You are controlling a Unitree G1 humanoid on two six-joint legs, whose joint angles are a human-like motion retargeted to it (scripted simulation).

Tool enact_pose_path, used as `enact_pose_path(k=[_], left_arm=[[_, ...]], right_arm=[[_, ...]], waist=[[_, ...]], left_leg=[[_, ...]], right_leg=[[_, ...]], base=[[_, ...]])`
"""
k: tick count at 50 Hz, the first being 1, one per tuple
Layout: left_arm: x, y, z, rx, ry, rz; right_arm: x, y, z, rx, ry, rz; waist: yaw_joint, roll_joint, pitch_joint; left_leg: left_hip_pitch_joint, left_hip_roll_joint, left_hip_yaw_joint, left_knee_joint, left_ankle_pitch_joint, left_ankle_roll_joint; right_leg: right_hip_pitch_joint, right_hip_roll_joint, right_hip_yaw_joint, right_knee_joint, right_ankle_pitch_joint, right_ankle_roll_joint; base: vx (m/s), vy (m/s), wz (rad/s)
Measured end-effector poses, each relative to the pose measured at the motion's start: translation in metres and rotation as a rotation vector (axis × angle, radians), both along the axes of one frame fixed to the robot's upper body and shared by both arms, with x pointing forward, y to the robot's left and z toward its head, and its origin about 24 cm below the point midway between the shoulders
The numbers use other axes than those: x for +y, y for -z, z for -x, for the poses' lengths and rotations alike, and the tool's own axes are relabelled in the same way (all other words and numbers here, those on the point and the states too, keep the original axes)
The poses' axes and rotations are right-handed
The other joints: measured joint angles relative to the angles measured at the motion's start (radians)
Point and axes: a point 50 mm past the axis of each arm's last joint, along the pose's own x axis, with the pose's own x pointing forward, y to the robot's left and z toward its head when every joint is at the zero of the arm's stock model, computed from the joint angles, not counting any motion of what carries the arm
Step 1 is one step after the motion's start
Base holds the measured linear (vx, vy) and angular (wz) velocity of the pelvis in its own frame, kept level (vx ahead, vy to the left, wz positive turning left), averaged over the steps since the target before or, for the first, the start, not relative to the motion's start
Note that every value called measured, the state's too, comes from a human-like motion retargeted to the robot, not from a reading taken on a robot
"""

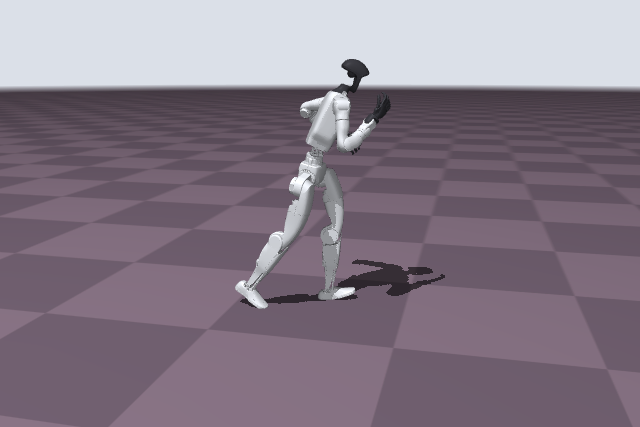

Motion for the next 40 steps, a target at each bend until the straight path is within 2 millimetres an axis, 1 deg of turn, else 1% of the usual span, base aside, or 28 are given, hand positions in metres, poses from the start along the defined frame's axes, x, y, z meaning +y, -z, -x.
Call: enact_pose_path(k=[2, 3, 5, 7, 8, 9, 10, 11, 13, 15, 17, 18, 20, 22, 23, 25, 27, 28, 29, 30, 31, 32, 33, 34, 35, 36, 38, 40], left_arm=[[-0.003, -0.006, -0.010, -0.042, 0.050, -0.034], [-0.009, -0.009, -0.018, -0.087, 0.070, -0.041], [-0.026, -0.015, -0.040, -0.217, 0.089, -0.040], [-0.052, -0.030, -0.073, -0.390, 0.098, -0.023], [-0.067, -0.045, -0.089, -0.491, 0.110, -0.015], [-0.085, -0.064, -0.104, -0.601, 0.128, -0.003], [-0.104, -0.087, -0.116, -0.717, 0.150, 0.013], [-0.123, -0.111, -0.123, -0.832, 0.170, 0.052], [-0.159, -0.159, -0.124, -1.039, 0.216, 0.163], [-0.189, -0.196, -0.110, -1.191, 0.290, 0.280], [-0.211, -0.219, -0.094, -1.285, 0.394, 0.336], [-0.220, -0.226, -0.086, -1.308, 0.460, 0.348], [-0.234, -0.232, -0.075, -1.305, 0.592, 0.353], [-0.241, -0.224, -0.074, -1.233, 0.691, 0.357], [-0.243, -0.217, -0.077, -1.178, 0.722, 0.363], [-0.242, -0.195, -0.090, -1.043, 0.719, 0.373], [-0.227, -0.155, -0.114, -0.867, 0.584, 0.341], [-0.214, -0.129, -0.125, -0.759, 0.487, 0.316], [-0.197, -0.099, -0.131, -0.644, 0.393, 0.295], [-0.178, -0.067, -0.132, -0.524, 0.302, 0.275], [-0.157, -0.040, -0.124, -0.414, 0.246, 0.279], [-0.137, -0.017, -0.112, -0.313, 0.200, 0.284], [-0.117, -0.001, -0.095, -0.229, 0.175, 0.293], [-0.099, 0.009, -0.078, -0.161, 0.155, 0.293], [-0.083, 0.015, -0.061, -0.102, 0.143, 0.287], [-0.069, 0.018, -0.048, -0.059, 0.128, 0.268], [-0.043, 0.018, -0.027, 0.011, 0.095, 0.223], [-0.021, 0.016, -0.012, 0.053, 0.043, 0.178]], right_arm=[[0.002, 0.012, 0.007, 0.002, -0.035, 0.104], [0.003, 0.021, 0.009, 0.030, -0.060, 0.146], [0.002, 0.045, 0.003, 0.142, -0.062, 0.209], [-0.008, 0.078, -0.011, 0.292, 0.080, 0.295], [-0.016, 0.095, -0.017, 0.354, 0.174, 0.353], [-0.026, 0.108, -0.018, 0.399, 0.245, 0.404], [-0.036, 0.118, -0.017, 0.436, 0.303, 0.451], [-0.045, 0.121, -0.012, 0.465, 0.313, 0.467], [-0.059, 0.125, -0.001, 0.525, 0.305, 0.485], [-0.069, 0.131, 0.008, 0.593, 0.290, 0.514], [-0.080, 0.138, 0.012, 0.659, 0.303, 0.580], [-0.086, 0.142, 0.013, 0.692, 0.317, 0.618], [-0.098, 0.151, 0.011, 0.753, 0.358, 0.692], [-0.106, 0.164, 0.007, 0.806, 0.403, 0.746], [-0.108, 0.172, 0.004, 0.835, 0.420, 0.756], [-0.106, 0.192, -0.006, 0.918, 0.428, 0.710], [-0.092, 0.209, -0.023, 0.990, 0.419, 0.583], [-0.081, 0.211, -0.033, 0.992, 0.422, 0.523], [-0.070, 0.204, -0.044, 0.958, 0.421, 0.467], [-0.058, 0.193, -0.053, 0.909, 0.417, 0.412], [-0.049, 0.172, -0.058, 0.836, 0.388, 0.331], [-0.041, 0.150, -0.059, 0.763, 0.349, 0.242], [-0.035, 0.127, -0.056, 0.688, 0.297, 0.136], [-0.033, 0.105, -0.049, 0.612, 0.246, 0.037], [-0.033, 0.086, -0.040, 0.536, 0.196, -0.059], [-0.033, 0.071, -0.031, 0.466, 0.157, -0.119], [-0.033, 0.049, -0.014, 0.345, 0.086, -0.188], [-0.029, 0.035, -0.002, 0.255, 0.031, -0.168]], waist=[[-0.017, 0.012, -0.012], [-0.041, 0.015, -0.006], [-0.108, 0.016, 0.023], [-0.180, 0.014, 0.053], [-0.216, 0.012, 0.061], [-0.259, 0.013, 0.061], [-0.304, 0.017, 0.057], [-0.365, 0.031, 0.048], [-0.502, 0.073, 0.030], [-0.639, 0.121, 0.012], [-0.758, 0.162, -0.005], [-0.805, 0.176, -0.013], [-0.872, 0.185, -0.030], [-0.889, 0.173, -0.041], [-0.882, 0.163, -0.044], [-0.843, 0.147, -0.043], [-0.791, 0.149, -0.022], [-0.768, 0.155, -0.008], [-0.744, 0.161, 0.004], [-0.721, 0.166, 0.015], [-0.689, 0.165, 0.018], [-0.650, 0.161, 0.017], [-0.599, 0.150, 0.009], [-0.535, 0.134, -0.002], [-0.466, 0.116, -0.013], [-0.394, 0.094, -0.022], [-0.261, 0.051, -0.035], [-0.165, 0.020, -0.043]], left_leg=[[0.014, 0.005, 0.068, -0.041, 0.033, -0.023], [0.019, 0.003, 0.067, 0.006, 0.013, -0.007], [0.027, -0.001, 0.013, 0.190, -0.114, 0.064], [0.039, 0.000, -0.039, 0.360, -0.233, 0.086], [0.049, 0.000, -0.054, 0.409, -0.267, 0.072], [0.065, -0.004, -0.067, 0.425, -0.286, 0.051], [0.084, -0.008, -0.081, 0.427, -0.296, 0.027], [0.112, -0.014, -0.105, 0.398, -0.288, 0.007], [0.169, -0.015, -0.165, 0.329, -0.253, -0.028], [0.226, 0.001, -0.224, 0.262, -0.196, -0.061], [0.273, 0.016, -0.270, 0.209, -0.128, -0.091], [0.296, 0.019, -0.287, 0.190, -0.096, -0.105], [0.349, 0.013, -0.309, 0.167, -0.044, -0.129], [0.416, 0.005, -0.308, 0.176, -0.012, -0.139], [0.448, 0.004, -0.302, 0.199, -0.003, -0.138], [0.481, 0.012, -0.287, 0.315, 0.014, -0.116], [0.451, 0.047, -0.278, 0.535, 0.061, -0.080], [0.420, 0.066, -0.278, 0.658, 0.094, -0.064], [0.380, 0.080, -0.281, 0.771, 0.113, -0.049], [0.336, 0.093, -0.284, 0.880, 0.126, -0.034], [0.288, 0.094, -0.289, 0.954, 0.109, -0.020], [0.239, 0.091, -0.292, 1.014, 0.090, -0.005], [0.189, 0.082, -0.290, 1.045, 0.064, 0.009], [0.147, 0.072, -0.279, 1.047, 0.036, 0.021], [0.107, 0.062, -0.262, 1.034, 0.007, 0.034], [0.078, 0.055, -0.236, 0.983, -0.025, 0.041], [0.035, 0.043, -0.189, 0.834, -0.074, 0.045], [0.011, 0.032, -0.172, 0.614, -0.083, 0.034]], right_leg=[[0.069, 0.015, 0.010, 0.023, 0.018, 0.009], [0.095, 0.017, 0.017, 0.063, 0.024, 0.008], [0.104, 0.024, 0.045, 0.239, 0.024, 0.006], [0.020, 0.036, 0.063, 0.525, -0.036, -0.008], [-0.045, 0.030, 0.054, 0.663, -0.082, -0.028], [-0.113, 0.017, 0.034, 0.770, -0.128, -0.054], [-0.182, -0.001, 0.009, 0.861, -0.175, -0.085], [-0.241, -0.010, -0.019, 0.895, -0.212, -0.111], [-0.340, -0.015, -0.080, 0.889, -0.273, -0.146], [-0.408, -0.010, -0.142, 0.772, -0.301, -0.150], [-0.443, -0.016, -0.211, 0.551, -0.282, -0.128], [-0.449, -0.024, -0.248, 0.415, -0.263, -0.112], [-0.447, -0.049, -0.330, 0.140, -0.232, -0.068], [-0.447, -0.067, -0.401, -0.032, -0.198, -0.027], [-0.444, -0.069, -0.421, -0.071, -0.166, -0.020], [-0.431, -0.062, -0.408, -0.045, -0.136, -0.052], [-0.415, -0.033, -0.345, 0.091, -0.237, -0.117], [-0.411, -0.018, -0.314, 0.169, -0.303, -0.140], [-0.405, -0.006, -0.289, 0.234, -0.354, -0.153], [-0.400, 0.004, -0.268, 0.293, -0.399, -0.159], [-0.382, 0.011, -0.252, 0.314, -0.421, -0.155], [-0.363, 0.018, -0.236, 0.324, -0.437, -0.150], [-0.340, 0.022, -0.216, 0.312, -0.441, -0.143], [-0.314, 0.022, -0.192, 0.289, -0.432, -0.134], [-0.288, 0.021, -0.166, 0.261, -0.417, -0.125], [-0.261, 0.012, -0.137, 0.230, -0.385, -0.108], [-0.207, -0.010, -0.085, 0.166, -0.309, -0.067], [-0.151, -0.030, -0.049, 0.105, -0.227, -0.028]], base=[[1.16, 0.29, 0.65], [1.15, 0.27, 1.09], [1.12, 0.22, 1.32], [1.05, 0.14, 1.24], [0.98, 0.10, 1.13], [0.95, 0.09, 1.12], [0.93, 0.08, 1.29], [0.92, 0.05, 1.46], [0.92, -0.01, 1.69], [0.94, -0.12, 1.58], [0.98, -0.22, 1.27], [1.01, -0.29, 0.96], [1.05, -0.36, 0.58], [1.10, -0.42, -0.08], [1.11, -0.43, -0.63], [1.10, -0.41, -1.11], [1.07, -0.34, -1.46], [1.05, -0.26, -1.42], [1.04, -0.22, -1.33], [1.03, -0.18, -1.21], [1.02, -0.16, -1.16], [1.02, -0.14, -1.18], [1.01, -0.12, -1.29], [1.01, -0.10, -1.41], [1.01, -0.06, -1.48], [1.01, -0.01, -1.47], [1.01, 0.07, -1.32], [1.00, 0.18, -0.92]])
